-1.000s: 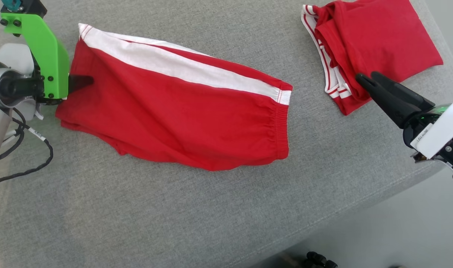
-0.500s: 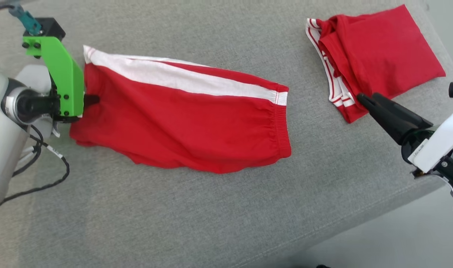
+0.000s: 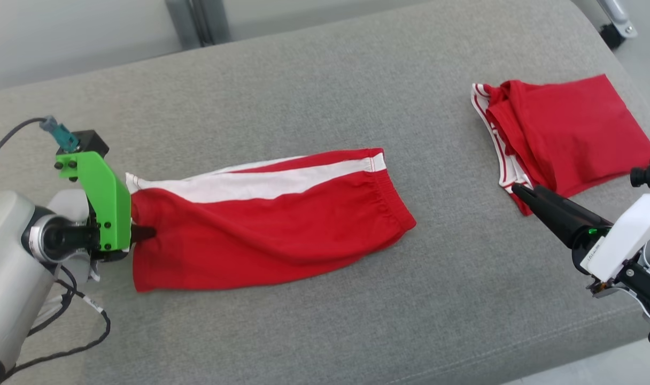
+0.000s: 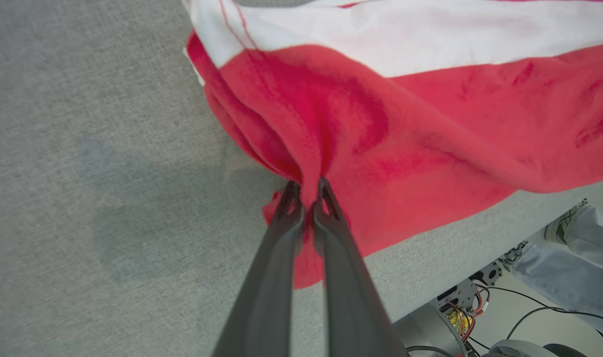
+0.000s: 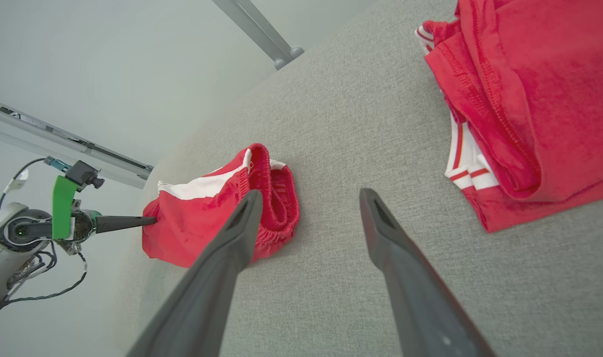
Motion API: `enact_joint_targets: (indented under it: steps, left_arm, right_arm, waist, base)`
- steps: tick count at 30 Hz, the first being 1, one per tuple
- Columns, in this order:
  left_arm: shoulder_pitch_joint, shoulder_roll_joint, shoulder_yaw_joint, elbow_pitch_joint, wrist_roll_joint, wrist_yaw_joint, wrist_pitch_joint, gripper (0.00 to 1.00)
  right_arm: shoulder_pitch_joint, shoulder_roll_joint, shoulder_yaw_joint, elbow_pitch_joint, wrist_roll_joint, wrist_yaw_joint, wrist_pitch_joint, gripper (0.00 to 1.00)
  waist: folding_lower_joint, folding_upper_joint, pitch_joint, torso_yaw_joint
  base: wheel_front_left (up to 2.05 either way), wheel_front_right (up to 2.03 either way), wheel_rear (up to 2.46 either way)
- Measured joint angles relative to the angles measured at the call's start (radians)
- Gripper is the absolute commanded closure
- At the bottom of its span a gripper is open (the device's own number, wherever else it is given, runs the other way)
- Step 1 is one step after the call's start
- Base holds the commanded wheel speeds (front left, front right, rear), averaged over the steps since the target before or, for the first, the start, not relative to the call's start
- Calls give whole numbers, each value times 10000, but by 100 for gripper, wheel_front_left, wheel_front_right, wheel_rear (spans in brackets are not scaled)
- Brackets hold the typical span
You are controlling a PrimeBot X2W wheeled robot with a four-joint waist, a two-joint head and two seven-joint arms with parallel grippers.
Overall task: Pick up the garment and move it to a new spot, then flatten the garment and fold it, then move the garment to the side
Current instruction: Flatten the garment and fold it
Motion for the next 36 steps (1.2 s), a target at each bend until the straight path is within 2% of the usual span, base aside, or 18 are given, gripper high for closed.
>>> enact_joint_targets:
  steps: [6,7,8,9,13,17,21,24,28,33,36]
  left_arm:
    - [758,268,59,-518,-303,295,-48,100]
    - [852,286,29,-548,-272,353,-121,76]
    - [929,322,-44,-570,-188,382,-157,18]
    - [1006,362,-127,-589,-107,387,-161,0]
    - [1182,420,-88,-579,46,347,-704,0]
    - [1197,558,0,-715,395,109,-1536,0]
    - [1185,851,213,-1170,1103,-63,-3135,0]
    - [1219,1057,443,-1599,1756,-12,-4700,0]
    - [1820,1271,838,-2324,2374,619,-6688,0]
    - [2908,1467,1478,-3526,2780,1806,-8826,0]
    - [3585,1492,1804,-4040,2986,2443,-10027,0]
  right_arm:
    - [294,19,40,48,75,0,-19,0]
    - [324,35,44,46,77,0,-19,0]
    - [347,54,50,56,77,0,-19,0]
    - [372,73,52,69,77,0,-19,0]
    - [451,121,42,115,59,0,-130,0]
    - [580,157,-4,205,-167,0,-497,0]
    - [618,276,-192,293,-696,0,-1174,0]
    - [618,476,-600,602,-1206,0,-1576,0]
    - [751,980,-1682,1235,-2240,0,-1707,0]
    - [1573,2217,-4009,1471,-4523,0,-1722,0]
    - [2222,2926,-4886,1482,-5845,0,-1722,0]
  waist:
    - [0,0,-609,372]
    - [0,-1,-673,411]
    - [0,0,-740,451]
    - [0,0,-804,487]
    - [0,0,-983,590]
    - [0,0,-1170,687]
    - [0,0,-1407,825]
    - [0,0,-1597,938]
    - [0,0,-1859,1106]
    - [0,0,-2076,1370]
    - [0,0,-2150,1519]
  base:
    - [0,0,0]
    - [0,0,0]
    - [0,0,0]
    - [0,0,0]
    - [0,0,0]
    - [0,0,0]
    - [0,0,0]
    - [0,0,0]
    - [0,0,0]
    - [0,0,0]
    - [0,0,0]
